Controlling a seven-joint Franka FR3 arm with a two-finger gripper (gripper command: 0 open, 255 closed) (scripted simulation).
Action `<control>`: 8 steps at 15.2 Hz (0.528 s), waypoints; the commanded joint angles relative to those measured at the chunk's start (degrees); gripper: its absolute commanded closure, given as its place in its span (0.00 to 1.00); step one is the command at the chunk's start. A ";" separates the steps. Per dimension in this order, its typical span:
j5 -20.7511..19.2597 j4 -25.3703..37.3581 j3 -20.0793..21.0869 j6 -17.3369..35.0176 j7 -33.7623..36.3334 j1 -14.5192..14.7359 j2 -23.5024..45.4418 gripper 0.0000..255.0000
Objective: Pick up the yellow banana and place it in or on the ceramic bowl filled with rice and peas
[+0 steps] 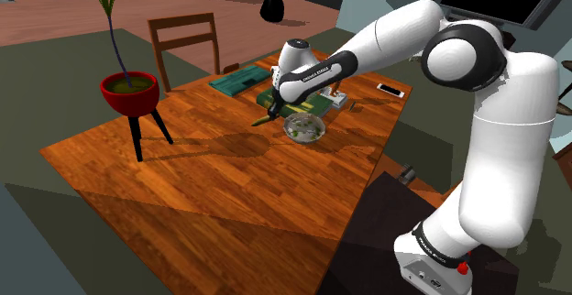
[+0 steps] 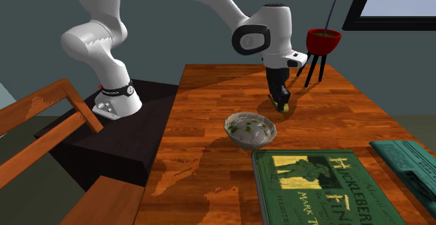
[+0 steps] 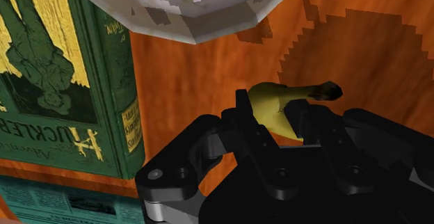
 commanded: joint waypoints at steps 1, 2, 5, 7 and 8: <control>0.16 0.49 0.09 -1.24 -0.27 -0.12 -0.74 1.00; 0.22 0.59 0.13 -1.83 -0.35 -0.14 -1.23 1.00; 0.41 0.97 0.24 -3.62 -0.59 -0.20 -2.65 1.00; 0.53 1.29 0.31 -4.83 -0.74 -0.24 -3.55 1.00; 0.59 1.46 0.34 -5.45 -0.82 -0.25 -3.98 1.00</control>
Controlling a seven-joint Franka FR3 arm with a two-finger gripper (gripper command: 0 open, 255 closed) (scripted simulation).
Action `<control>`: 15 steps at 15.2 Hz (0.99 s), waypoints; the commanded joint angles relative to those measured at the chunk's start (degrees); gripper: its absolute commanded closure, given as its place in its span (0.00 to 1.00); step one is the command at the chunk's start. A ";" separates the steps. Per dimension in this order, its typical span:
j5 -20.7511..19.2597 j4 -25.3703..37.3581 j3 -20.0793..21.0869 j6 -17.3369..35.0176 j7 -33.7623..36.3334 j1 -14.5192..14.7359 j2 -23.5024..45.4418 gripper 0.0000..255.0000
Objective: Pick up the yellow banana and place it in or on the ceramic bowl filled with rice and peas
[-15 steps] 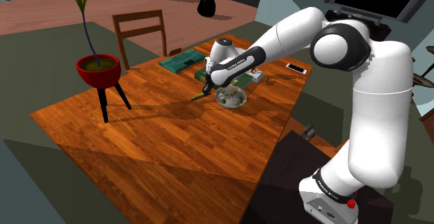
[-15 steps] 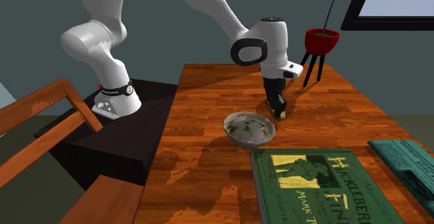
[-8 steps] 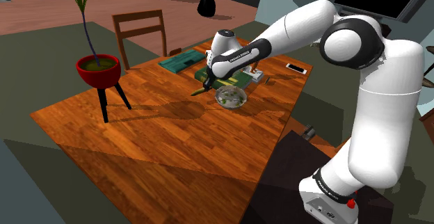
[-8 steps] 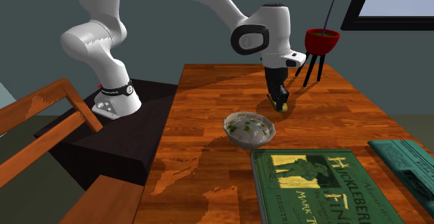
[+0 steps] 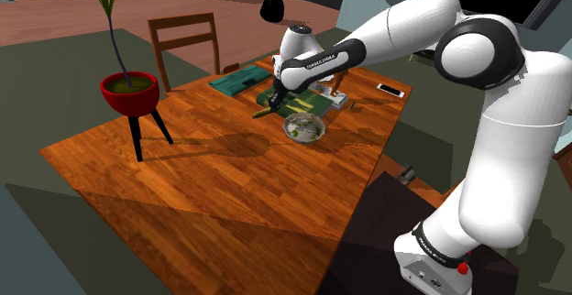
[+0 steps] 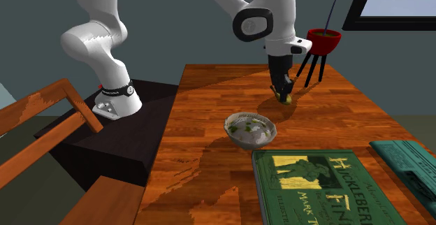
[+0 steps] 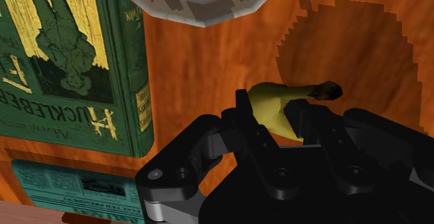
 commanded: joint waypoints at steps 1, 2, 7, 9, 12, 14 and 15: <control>0.16 0.55 0.06 -1.28 -0.26 -0.10 -0.72 1.00; 0.22 0.76 0.09 -1.90 -0.34 -0.11 -1.14 1.00; 0.70 -0.59 0.04 -3.20 -1.63 -0.92 -3.87 1.00; 1.36 -4.50 -0.30 -1.92 -3.86 -2.47 -6.64 1.00; 2.47 -9.79 -0.96 -0.33 -7.53 -4.79 -10.52 1.00; 3.28 -12.96 -1.50 0.53 -10.17 -6.34 -12.93 1.00; 3.70 -14.44 -1.83 0.90 -11.55 -7.10 -14.09 1.00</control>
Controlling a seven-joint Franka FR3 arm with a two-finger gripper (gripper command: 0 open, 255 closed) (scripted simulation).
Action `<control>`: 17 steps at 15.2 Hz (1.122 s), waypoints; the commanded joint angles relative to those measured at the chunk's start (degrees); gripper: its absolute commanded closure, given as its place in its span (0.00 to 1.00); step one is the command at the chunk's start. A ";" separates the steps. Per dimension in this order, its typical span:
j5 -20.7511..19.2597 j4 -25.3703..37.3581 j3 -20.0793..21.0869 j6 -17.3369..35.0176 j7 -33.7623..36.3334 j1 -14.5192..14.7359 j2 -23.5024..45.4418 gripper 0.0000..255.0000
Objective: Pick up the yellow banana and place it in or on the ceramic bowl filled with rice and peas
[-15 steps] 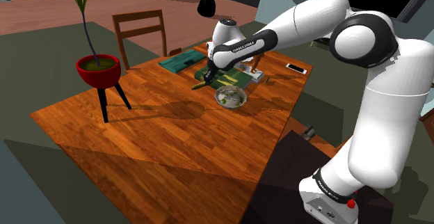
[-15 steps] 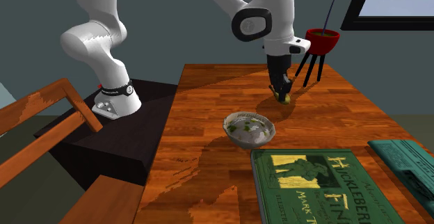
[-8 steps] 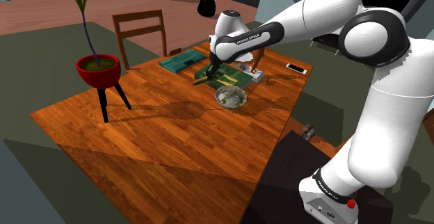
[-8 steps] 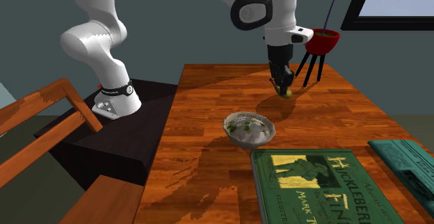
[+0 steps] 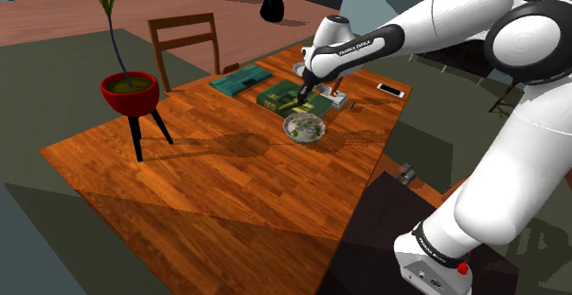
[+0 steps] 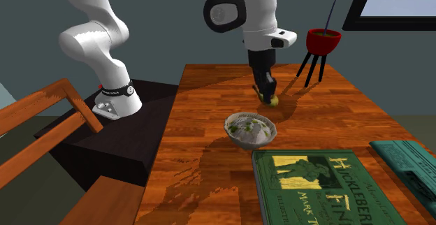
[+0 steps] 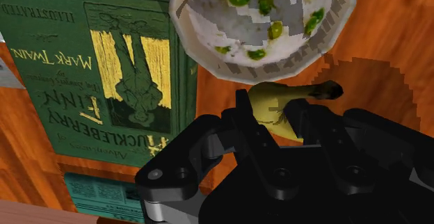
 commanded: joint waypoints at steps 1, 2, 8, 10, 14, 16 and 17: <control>0.94 -3.09 -0.72 0.97 -3.10 -1.67 -2.22 1.00; 1.37 -4.44 -1.12 1.27 -4.54 -2.40 -3.31 1.00; 2.19 -7.62 -1.80 5.29 -6.90 -3.53 -2.50 1.00; 2.26 -8.01 -1.78 6.73 -6.92 -3.55 -1.46 1.00; 2.41 -8.66 -1.74 9.58 -6.99 -3.59 0.75 1.00; 2.49 -8.91 -1.71 10.98 -7.03 -3.62 1.91 1.00; 2.53 -9.01 -1.69 11.68 -7.05 -3.64 2.50 1.00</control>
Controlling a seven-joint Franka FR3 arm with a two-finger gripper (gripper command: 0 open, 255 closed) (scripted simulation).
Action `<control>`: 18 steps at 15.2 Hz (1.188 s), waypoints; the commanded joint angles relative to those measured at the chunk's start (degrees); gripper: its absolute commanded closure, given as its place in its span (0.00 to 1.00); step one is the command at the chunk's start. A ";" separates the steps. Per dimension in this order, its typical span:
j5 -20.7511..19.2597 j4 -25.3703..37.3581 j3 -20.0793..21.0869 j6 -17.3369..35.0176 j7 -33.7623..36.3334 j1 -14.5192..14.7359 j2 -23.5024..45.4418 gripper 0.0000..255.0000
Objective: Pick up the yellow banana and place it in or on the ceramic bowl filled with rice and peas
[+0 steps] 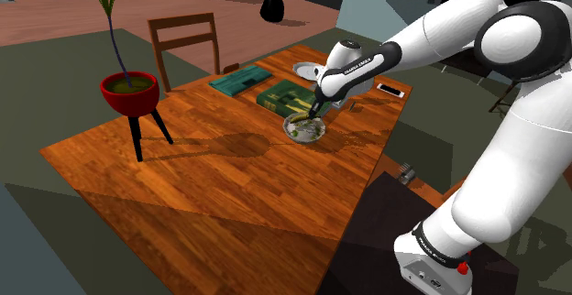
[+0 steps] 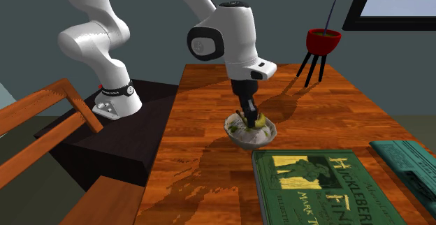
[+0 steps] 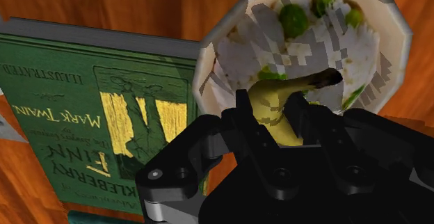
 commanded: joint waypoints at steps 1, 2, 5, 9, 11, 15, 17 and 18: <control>0.08 -0.19 0.03 1.47 -0.03 -0.03 1.24 1.00; 0.10 -0.23 0.04 1.71 -0.04 -0.03 1.45 1.00; 0.10 -0.22 0.04 1.71 -0.04 -0.03 1.45 1.00; 0.09 -0.22 0.04 1.70 -0.04 -0.03 1.44 1.00; 0.10 -0.21 0.04 1.69 -0.04 -0.04 1.44 0.00; 0.10 -0.22 0.04 1.71 -0.04 -0.03 1.45 0.00; -0.21 -0.91 -0.08 -1.32 0.18 0.12 -2.27 0.00; -0.36 -1.13 -0.12 -2.90 0.28 0.18 -4.07 0.00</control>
